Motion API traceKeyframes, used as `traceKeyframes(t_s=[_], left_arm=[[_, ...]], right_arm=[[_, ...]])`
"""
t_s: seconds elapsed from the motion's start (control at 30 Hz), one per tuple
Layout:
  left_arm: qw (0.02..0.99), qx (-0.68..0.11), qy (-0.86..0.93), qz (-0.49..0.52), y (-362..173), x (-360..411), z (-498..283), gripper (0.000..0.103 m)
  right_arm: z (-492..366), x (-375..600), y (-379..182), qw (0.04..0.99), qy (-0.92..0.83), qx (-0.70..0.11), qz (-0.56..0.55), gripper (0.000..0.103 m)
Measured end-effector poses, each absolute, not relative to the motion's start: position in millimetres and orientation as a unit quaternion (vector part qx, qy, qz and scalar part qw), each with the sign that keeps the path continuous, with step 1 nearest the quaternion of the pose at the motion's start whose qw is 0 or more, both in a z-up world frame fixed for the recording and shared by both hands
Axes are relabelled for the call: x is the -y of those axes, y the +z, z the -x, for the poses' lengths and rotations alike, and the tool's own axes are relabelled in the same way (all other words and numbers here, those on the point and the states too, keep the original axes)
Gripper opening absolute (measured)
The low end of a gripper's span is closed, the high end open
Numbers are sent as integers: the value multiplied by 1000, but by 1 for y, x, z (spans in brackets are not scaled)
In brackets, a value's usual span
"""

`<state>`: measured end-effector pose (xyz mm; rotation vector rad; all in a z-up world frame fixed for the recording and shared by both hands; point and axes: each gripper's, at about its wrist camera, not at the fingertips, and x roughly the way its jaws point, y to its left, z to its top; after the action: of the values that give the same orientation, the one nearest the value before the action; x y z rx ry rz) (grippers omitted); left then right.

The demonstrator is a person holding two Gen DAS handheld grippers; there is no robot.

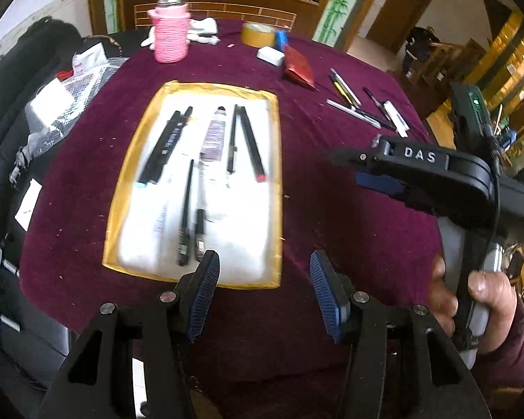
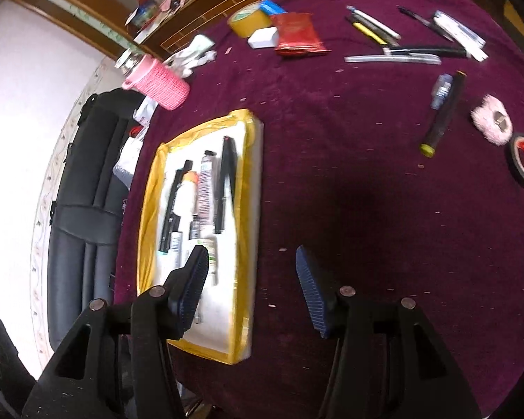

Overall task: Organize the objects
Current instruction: 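Move both open tools back over the remaining pile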

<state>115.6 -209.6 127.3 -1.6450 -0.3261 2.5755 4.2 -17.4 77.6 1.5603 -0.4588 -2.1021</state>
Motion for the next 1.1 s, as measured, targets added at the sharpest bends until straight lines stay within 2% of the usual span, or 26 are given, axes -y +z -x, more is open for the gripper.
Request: traceKeyframes(t_s=[0.2, 0.57, 1.1], left_arm=[[32, 118, 835, 536, 126, 184, -118, 48], [54, 135, 818, 557, 104, 134, -103, 48], [62, 88, 806, 581, 78, 71, -70, 48]], right_arm=[[6, -38, 68, 211, -774, 185, -568, 51], [28, -178, 39, 91, -785, 245, -562, 51], [28, -242, 25, 43, -798, 196, -568, 51]])
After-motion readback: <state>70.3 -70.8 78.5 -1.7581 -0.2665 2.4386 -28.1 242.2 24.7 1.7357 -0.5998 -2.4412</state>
